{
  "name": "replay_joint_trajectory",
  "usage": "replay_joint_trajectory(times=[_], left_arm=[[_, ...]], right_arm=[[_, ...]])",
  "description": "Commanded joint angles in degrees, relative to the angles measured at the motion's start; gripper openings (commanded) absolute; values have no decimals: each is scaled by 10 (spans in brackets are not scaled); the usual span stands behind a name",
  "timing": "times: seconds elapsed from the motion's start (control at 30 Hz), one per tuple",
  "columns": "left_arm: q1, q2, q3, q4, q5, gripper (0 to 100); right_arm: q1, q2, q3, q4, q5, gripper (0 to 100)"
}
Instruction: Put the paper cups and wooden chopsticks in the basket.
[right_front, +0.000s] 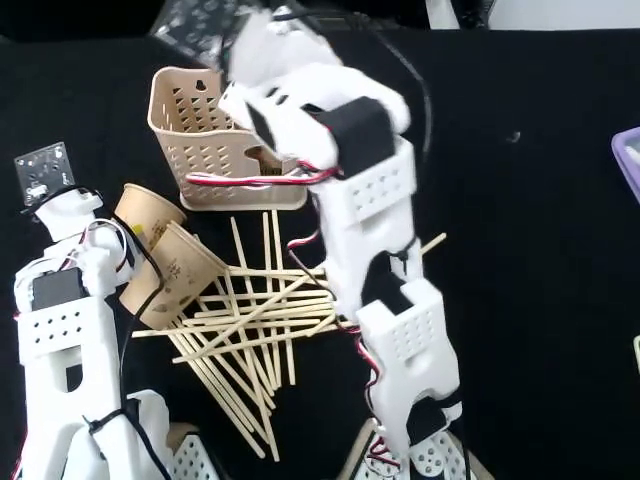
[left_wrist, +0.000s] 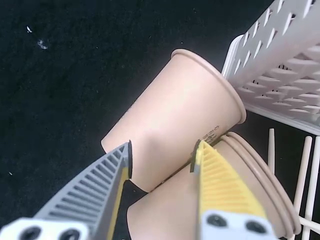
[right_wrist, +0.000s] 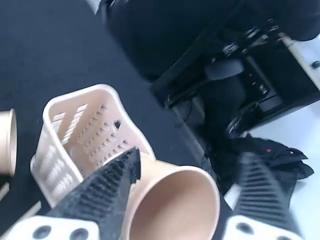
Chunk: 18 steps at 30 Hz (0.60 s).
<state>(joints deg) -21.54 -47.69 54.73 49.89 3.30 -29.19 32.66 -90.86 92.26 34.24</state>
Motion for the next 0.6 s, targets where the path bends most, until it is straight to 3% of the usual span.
replay_joint_trajectory(times=[0.0,0.07,0.3,0.57], left_arm=[[-7,-15,-6,-10,3,220],[-7,-15,-5,-10,3,220],[-7,-15,-5,-9,4,220],[-7,-15,-5,-9,4,220]], right_arm=[[24,-35,-51,-6,-56,56],[38,-38,-47,-11,-70,10],[75,-18,-28,4,-74,47],[20,59,-33,18,-69,48]])
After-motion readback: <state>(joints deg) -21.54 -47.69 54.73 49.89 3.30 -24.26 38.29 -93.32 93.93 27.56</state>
